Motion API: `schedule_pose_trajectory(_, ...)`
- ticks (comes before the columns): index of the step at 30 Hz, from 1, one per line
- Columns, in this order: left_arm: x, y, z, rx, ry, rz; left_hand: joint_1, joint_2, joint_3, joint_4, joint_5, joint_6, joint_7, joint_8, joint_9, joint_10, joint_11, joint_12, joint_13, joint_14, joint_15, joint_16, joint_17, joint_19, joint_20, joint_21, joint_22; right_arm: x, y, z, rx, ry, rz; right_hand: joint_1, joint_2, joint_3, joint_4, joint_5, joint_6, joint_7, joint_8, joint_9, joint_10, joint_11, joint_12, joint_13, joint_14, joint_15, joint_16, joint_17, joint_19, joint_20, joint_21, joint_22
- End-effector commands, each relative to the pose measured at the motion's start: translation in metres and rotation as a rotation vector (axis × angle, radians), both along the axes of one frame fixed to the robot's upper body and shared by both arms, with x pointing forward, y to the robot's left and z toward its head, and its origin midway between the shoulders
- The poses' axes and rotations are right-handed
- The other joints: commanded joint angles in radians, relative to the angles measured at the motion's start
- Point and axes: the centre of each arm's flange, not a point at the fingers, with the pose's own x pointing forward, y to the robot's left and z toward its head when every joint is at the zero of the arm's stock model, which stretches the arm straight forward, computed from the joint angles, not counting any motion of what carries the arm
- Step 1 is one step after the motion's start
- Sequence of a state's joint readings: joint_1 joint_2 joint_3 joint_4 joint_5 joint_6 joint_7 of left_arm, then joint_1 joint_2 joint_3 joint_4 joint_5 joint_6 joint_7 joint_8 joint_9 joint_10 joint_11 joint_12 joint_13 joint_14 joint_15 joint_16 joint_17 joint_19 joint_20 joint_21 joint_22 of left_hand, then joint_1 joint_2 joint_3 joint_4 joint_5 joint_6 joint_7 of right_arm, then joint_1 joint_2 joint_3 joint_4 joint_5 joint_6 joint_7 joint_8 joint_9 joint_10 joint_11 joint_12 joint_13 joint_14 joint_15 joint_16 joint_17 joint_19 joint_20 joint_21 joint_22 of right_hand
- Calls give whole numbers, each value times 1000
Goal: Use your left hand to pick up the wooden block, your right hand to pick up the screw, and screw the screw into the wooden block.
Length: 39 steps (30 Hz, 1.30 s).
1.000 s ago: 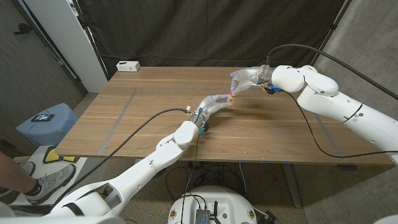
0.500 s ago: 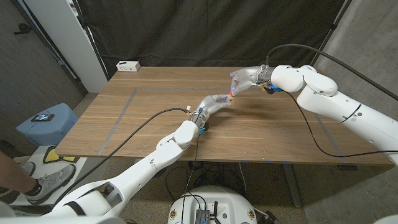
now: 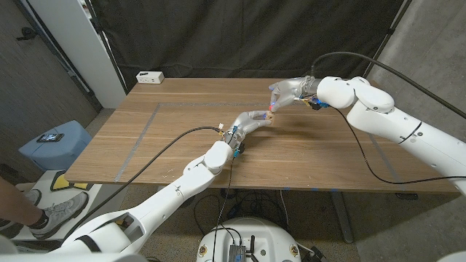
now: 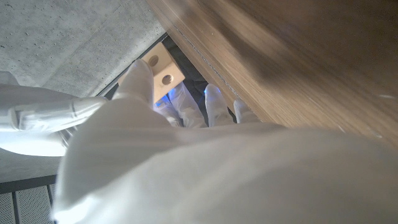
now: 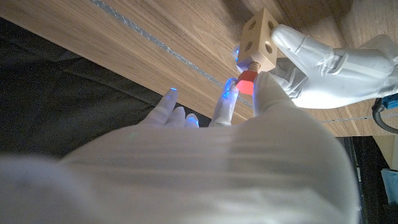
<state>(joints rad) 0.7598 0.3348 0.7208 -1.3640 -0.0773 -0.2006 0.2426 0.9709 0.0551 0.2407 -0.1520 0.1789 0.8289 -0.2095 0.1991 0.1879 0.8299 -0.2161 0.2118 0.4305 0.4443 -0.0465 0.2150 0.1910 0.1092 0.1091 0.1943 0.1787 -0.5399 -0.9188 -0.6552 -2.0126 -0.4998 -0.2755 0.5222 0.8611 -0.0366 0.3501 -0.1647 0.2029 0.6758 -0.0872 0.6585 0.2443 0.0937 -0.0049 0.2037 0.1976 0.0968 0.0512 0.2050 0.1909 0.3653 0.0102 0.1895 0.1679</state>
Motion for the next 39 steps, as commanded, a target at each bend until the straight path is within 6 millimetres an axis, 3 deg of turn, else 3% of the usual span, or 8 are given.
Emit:
schedule_pose_trajectory(1, -2, 0, -1, 0, -2, 1, 0, 9, 1, 5, 8, 9, 1, 6, 4, 0, -4, 1, 4, 1, -87, -1, 1, 1, 7, 8, 3, -2, 1, -5, 6, -10, -6, 12, -2, 6, 0, -3, 18, -4, 11, 7, 13, 0, 7, 3, 12, -1, 4, 3, 15, -1, 8, 0)
schedule_pose_trajectory(22, -5, -1, -1, -3, -7, 1, 1, 10, 1, 4, 9, 8, 1, 5, 4, 0, -4, 0, 4, 2, -86, -1, 0, 2, 7, 8, 3, -6, 0, -6, 11, -36, -11, 0, -3, 3, 11, -13, 79, 0, 51, 25, 65, -11, 16, 2, 44, -19, 13, 5, 48, -11, 12, 0)
schedule_pose_trajectory(39, -5, 0, -2, -4, -6, 2, 3, 9, 2, 3, 9, 9, 0, 6, 4, 0, -4, 1, 4, 3, -86, -2, 0, 2, 8, 8, 3, -3, 3, -9, 9, -68, -20, -51, 1, -20, 33, -24, 160, 13, 82, 15, 129, -22, 23, 0, 86, -38, 22, 6, 91, -22, 16, 0)
